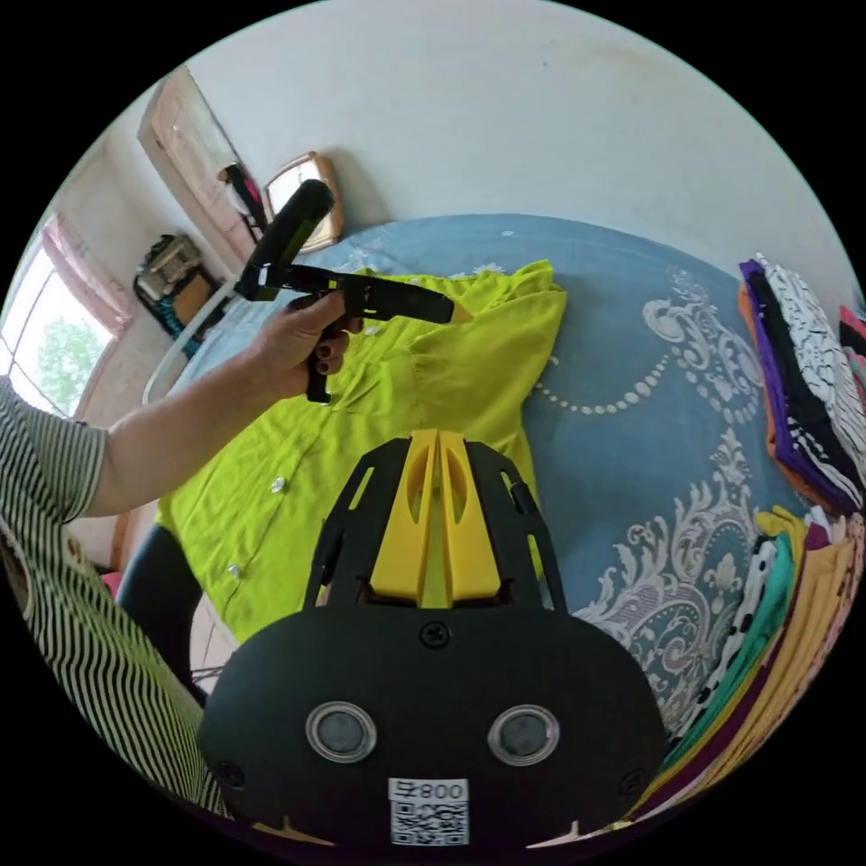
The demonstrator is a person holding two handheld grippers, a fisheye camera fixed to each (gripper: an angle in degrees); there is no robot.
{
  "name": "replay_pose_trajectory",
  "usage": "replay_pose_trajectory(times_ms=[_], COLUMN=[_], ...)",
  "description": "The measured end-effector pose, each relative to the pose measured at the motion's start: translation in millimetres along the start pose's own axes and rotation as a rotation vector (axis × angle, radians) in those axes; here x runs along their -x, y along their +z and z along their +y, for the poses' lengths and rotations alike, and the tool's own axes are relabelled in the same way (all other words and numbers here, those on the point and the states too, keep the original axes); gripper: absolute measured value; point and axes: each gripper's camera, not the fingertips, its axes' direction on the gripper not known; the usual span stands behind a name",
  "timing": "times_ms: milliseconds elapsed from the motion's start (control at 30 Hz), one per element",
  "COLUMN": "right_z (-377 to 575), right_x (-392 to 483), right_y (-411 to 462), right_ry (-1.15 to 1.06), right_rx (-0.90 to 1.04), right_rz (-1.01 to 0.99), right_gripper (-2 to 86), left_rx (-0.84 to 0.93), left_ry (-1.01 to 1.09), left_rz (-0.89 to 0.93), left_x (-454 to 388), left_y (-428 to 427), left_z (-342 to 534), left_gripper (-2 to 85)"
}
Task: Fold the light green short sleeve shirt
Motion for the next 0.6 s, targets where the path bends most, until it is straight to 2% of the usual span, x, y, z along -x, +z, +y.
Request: replay_pose_trajectory(times_ms=[200,367,567,600], right_z=[5.8,14.7,20.4,21.8], right_x=[-16.0,-29.2,-15.4,-16.1], right_y=[29.4,28.0,21.8,27.9], right_ry=[0.105,0.171,0.159,0.167], right_rx=[0.071,0.058,0.039,0.064], right_rz=[0.089,0.086,0.101,0.102], right_gripper=[0.1,0.1,0.1,0.1], left_rx=[0.142,0.145,0.083,0.127], left_ry=[0.067,0.113,0.096,0.078], left_rz=[-0.1,-0.095,-0.102,-0.103], left_x=[-33.0,-58.9,-78.7,-78.0], left_y=[33.7,25.1,-24.3,-26.3], left_z=[-40.4,-49.2,-29.7,-27.5], left_gripper=[0.8,0.3,0.2,0.2])
